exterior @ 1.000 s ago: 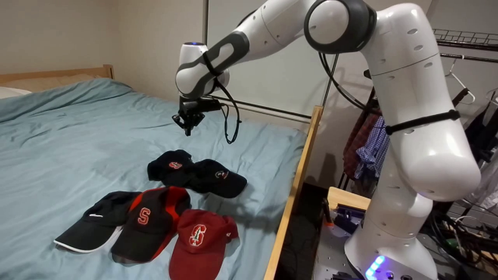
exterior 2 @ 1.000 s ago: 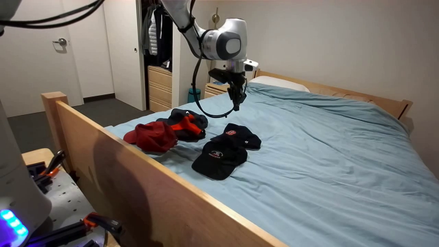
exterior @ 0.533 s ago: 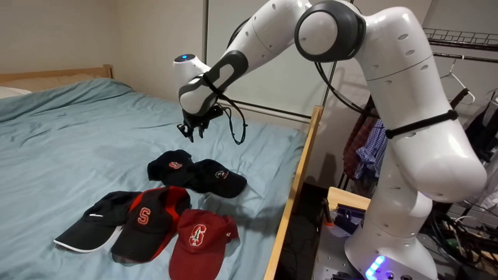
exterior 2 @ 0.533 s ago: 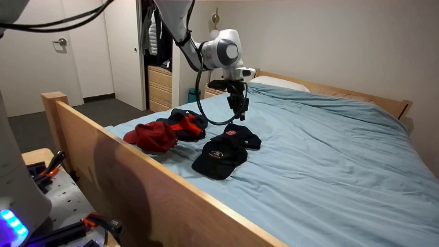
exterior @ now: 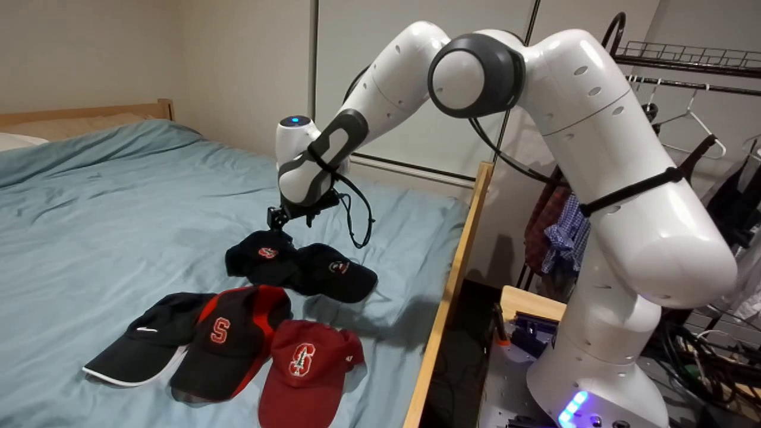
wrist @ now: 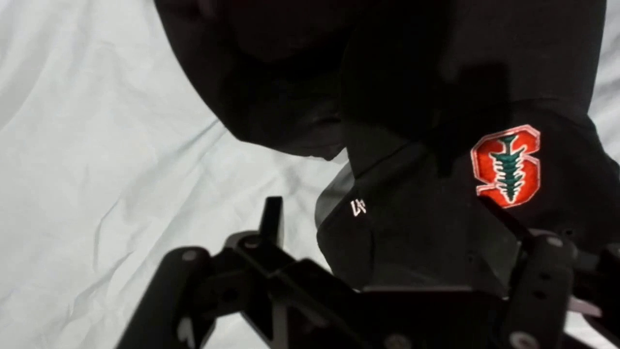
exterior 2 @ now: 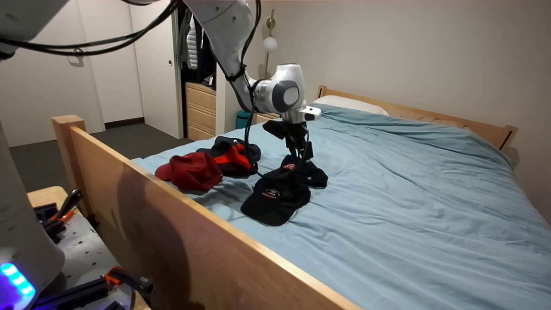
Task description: Point the two caps on the right to the left
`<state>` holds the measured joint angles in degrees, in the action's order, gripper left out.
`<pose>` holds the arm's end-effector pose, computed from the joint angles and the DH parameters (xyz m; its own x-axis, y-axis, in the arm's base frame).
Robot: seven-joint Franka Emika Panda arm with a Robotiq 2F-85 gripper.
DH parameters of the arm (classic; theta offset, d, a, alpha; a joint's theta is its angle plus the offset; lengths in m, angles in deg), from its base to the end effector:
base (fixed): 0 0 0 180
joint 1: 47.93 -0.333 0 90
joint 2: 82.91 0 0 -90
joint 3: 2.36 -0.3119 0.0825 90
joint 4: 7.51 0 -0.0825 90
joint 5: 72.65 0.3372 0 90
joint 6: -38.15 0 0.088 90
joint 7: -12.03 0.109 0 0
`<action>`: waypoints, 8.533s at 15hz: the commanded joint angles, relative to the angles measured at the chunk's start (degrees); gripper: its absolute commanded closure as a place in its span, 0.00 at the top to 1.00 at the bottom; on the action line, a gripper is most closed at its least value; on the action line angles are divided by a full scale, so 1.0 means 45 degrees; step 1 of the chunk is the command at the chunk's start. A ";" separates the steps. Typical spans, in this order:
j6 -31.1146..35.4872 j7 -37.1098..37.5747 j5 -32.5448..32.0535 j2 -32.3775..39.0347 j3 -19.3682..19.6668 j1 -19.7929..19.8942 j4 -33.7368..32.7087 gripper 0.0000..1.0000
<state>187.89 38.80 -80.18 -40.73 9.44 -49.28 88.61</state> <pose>0.6582 -0.0977 0.2300 0.8638 -0.4274 0.2670 -0.4690 -0.8756 0.1157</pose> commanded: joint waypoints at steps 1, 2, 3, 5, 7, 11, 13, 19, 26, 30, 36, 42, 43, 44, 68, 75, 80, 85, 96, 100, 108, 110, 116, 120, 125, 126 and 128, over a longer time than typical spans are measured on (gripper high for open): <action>0.2058 -0.2244 0.1723 0.0856 -0.1586 0.1502 -0.0373 1.00; 0.2626 -0.2999 0.2120 0.1047 -0.2100 0.1912 -0.0431 1.00; 0.3065 -0.3696 0.2476 0.1238 -0.2661 0.2326 -0.0528 1.00; 0.2988 -0.4826 0.2833 0.1598 -0.3443 0.2891 -0.0867 1.00; 0.2591 -0.5584 0.2895 0.1876 -0.3809 0.3177 -0.1191 1.00; 0.1403 -0.6086 0.2660 0.2354 -0.3574 0.2953 -0.1753 1.00; 0.0612 -0.5993 0.2530 0.2563 -0.3220 0.2652 -0.2050 1.00; -0.0250 -0.5963 0.2423 0.2697 -0.2732 0.2254 -0.2592 0.53; -0.1135 -0.4697 0.2370 0.2036 -0.1970 0.1504 -0.2430 0.09; -0.1794 -0.3798 0.2494 0.1386 -0.1574 0.1061 -0.2123 0.02; -0.3561 0.0148 0.2665 0.0982 -0.0774 -0.0051 -0.2393 0.01; -0.5500 0.3942 0.3675 0.1515 -0.1137 -0.0568 -0.3463 0.01; -0.5553 0.4349 0.3963 0.1497 -0.1277 -0.0479 -0.3506 0.01; -0.4993 0.3664 0.3278 0.1351 -0.1093 -0.0588 -0.3105 0.06; -0.3591 1.2186 0.2516 0.1699 0.0022 -0.1345 -0.2761 0.01; -0.2421 1.6356 0.3217 0.2209 0.0264 -0.1222 -0.2910 0.01; -0.1217 1.9841 0.3036 0.2664 0.0551 -0.1718 -0.2673 0.01; 0.0229 2.2501 0.2808 0.1580 0.1293 -0.2051 -0.1292 0.01; 0.1857 2.5692 0.1746 0.1809 0.2586 -0.3575 -0.1045 0.01; 0.0805 2.5315 0.1314 0.2212 0.1797 -0.3335 -0.1263 0.01; 0.1113 2.0378 0.1020 0.1363 -0.0066 -0.1856 -0.0879 0.62; 0.1139 1.8808 0.0994 0.0919 -0.0186 -0.1576 -0.0848 0.75; 0.0131 1.3787 0.1523 -0.0887 -0.1378 -0.0647 -0.0230 1.00; 0.0182 1.3190 0.1610 -0.0694 -0.1009 -0.1071 -0.0608 1.00; -0.1343 0.9828 0.2677 -0.0776 -0.2730 -0.0094 -0.0885 1.00; -0.1869 0.9065 0.2908 -0.1021 -0.2894 0.0064 -0.0781 1.00; -0.3389 0.7813 0.3115 -0.1676 -0.2852 0.0197 -0.0449 1.00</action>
<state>180.68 83.26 -68.89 -44.45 -1.74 -51.08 85.32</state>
